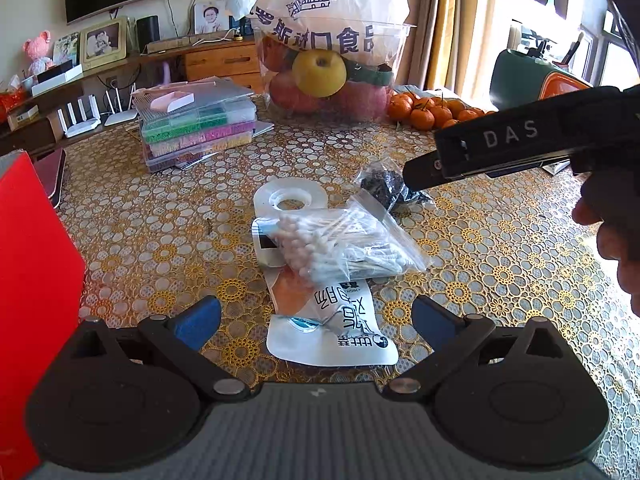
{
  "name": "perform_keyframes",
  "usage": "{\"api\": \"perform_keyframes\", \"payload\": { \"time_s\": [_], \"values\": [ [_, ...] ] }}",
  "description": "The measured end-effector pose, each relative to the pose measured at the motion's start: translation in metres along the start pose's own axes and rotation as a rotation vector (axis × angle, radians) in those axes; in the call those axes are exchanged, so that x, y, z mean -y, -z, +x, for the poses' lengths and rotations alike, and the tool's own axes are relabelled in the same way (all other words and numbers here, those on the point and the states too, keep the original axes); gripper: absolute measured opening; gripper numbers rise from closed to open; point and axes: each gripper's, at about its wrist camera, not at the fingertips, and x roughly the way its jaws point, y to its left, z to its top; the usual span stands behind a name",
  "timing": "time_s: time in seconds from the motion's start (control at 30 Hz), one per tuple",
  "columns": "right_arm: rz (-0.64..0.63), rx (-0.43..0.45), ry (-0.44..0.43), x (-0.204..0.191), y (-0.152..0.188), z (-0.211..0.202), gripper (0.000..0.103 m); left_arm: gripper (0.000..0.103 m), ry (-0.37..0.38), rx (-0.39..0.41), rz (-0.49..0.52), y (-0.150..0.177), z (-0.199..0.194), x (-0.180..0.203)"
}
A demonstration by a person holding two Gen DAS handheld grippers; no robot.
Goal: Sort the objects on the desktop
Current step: 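Move both tools toward the remaining items on the table, then grasp the white sausage packet with the left tool while the right tool grasps the black bag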
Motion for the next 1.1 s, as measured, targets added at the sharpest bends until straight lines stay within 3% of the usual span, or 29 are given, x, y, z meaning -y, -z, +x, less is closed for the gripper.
{"api": "perform_keyframes", "payload": {
  "time_s": [0.47,0.6,0.77,0.83,0.87,1.1],
  "values": [
    [0.012,-0.05,0.028,-0.004,-0.01,0.047,0.08,0.102,-0.026,0.009,0.003,0.004,0.018,0.004],
    [0.021,-0.064,0.026,-0.004,-0.008,0.054,0.071,0.101,-0.032,0.019,-0.001,0.001,0.022,0.006],
    [0.022,-0.06,0.016,-0.005,-0.007,0.054,0.059,0.087,-0.031,0.042,-0.001,0.002,0.02,0.007],
    [0.014,-0.059,0.018,-0.007,-0.007,0.054,0.053,0.069,-0.027,0.054,-0.001,0.001,0.019,0.006],
    [0.013,-0.058,0.017,-0.007,-0.007,0.054,0.051,0.066,-0.023,0.059,-0.002,0.001,0.018,0.006],
    [0.028,-0.051,0.017,-0.005,-0.005,0.05,0.042,0.06,-0.021,0.06,-0.011,0.0,0.017,0.003]
  ]
}}
